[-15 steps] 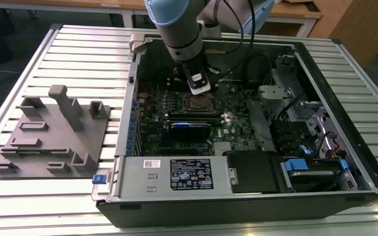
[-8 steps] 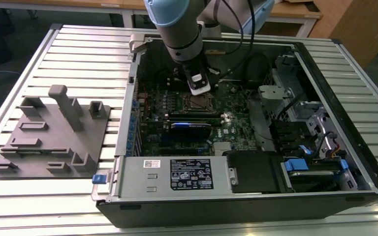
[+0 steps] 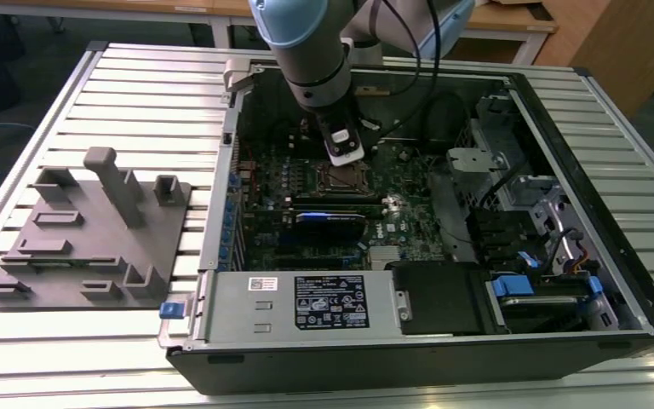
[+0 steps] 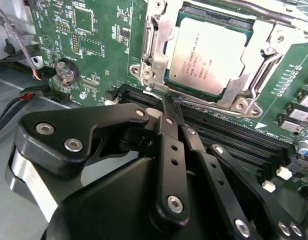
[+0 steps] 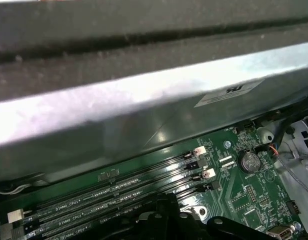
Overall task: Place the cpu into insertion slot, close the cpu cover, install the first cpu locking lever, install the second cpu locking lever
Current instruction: 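Install the first cpu locking lever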
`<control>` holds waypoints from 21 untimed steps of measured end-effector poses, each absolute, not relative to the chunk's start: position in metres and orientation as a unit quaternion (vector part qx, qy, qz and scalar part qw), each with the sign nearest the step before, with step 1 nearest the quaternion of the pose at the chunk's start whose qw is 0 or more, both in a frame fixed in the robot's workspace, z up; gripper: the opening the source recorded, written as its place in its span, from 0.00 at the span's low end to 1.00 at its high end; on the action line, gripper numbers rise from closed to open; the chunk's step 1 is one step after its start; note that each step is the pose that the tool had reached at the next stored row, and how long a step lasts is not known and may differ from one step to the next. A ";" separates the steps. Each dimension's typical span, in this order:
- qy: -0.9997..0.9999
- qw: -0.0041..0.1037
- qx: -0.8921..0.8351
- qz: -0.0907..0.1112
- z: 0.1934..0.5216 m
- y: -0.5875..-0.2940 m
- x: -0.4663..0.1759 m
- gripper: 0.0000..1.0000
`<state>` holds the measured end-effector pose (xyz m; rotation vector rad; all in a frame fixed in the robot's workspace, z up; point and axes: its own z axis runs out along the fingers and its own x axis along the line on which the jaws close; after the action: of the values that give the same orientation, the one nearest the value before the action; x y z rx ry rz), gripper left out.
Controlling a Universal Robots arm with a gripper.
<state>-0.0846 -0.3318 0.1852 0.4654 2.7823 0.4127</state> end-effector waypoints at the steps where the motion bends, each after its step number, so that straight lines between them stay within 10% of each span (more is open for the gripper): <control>1: 0.966 0.145 0.162 0.143 0.185 -0.332 -0.085 0.10; 21: 0.965 0.145 0.162 0.145 0.189 -0.332 -0.088 0.10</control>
<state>-0.0876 -0.3317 0.1889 0.4657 2.7803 0.4173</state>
